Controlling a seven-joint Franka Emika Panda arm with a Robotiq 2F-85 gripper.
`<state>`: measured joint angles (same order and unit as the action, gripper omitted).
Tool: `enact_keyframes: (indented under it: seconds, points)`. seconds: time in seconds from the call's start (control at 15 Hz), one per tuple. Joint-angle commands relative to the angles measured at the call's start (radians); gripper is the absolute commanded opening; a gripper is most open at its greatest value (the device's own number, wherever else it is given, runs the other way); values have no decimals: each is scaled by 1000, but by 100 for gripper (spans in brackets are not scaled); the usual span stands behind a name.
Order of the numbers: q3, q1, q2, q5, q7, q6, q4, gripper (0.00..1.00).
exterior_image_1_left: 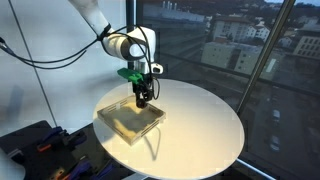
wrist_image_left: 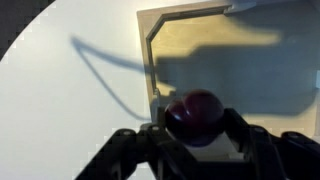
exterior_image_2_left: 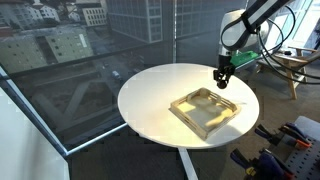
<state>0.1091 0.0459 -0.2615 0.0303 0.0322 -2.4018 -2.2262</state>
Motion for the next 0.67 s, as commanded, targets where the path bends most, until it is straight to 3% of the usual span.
enact_keyframes:
  seconds: [0.0, 0.6]
  points:
    - [12, 23, 12, 18, 12, -5, -7, 36]
    - [57, 67, -33, 27, 20, -16, 20, 36]
